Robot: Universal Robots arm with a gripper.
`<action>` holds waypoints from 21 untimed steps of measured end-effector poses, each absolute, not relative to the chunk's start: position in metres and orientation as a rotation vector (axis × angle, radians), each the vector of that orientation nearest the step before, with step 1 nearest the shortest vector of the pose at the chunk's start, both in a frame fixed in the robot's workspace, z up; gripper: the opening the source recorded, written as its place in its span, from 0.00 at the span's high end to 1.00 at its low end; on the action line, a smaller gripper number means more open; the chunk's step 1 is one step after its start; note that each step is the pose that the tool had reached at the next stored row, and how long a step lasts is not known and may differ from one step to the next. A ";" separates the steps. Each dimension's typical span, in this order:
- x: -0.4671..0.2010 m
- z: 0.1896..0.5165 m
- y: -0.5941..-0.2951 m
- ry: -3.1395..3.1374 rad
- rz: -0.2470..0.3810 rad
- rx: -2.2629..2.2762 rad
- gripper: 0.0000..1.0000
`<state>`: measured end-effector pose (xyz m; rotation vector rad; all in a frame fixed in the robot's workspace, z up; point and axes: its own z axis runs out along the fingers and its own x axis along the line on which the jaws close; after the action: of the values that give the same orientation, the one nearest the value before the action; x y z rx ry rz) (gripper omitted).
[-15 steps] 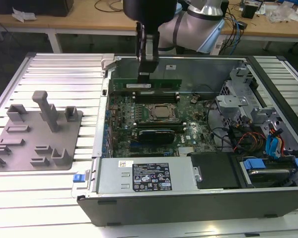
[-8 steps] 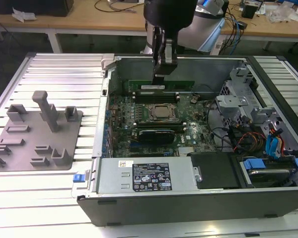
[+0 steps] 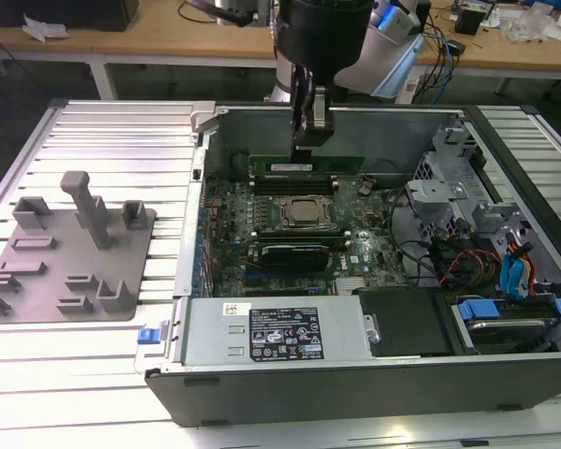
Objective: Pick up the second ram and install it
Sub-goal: 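Pick up the second ram and move it above second insertion slot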
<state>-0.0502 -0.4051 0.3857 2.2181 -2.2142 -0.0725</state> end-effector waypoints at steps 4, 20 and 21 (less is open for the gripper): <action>-0.050 0.379 -0.403 -2.214 -0.072 2.218 0.91; -0.050 0.354 -0.400 -2.218 -0.082 2.223 0.91; -0.049 0.353 -0.400 -2.219 -0.083 2.223 0.91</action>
<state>-0.0495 -0.3996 0.3532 2.2227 -2.2186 -0.0832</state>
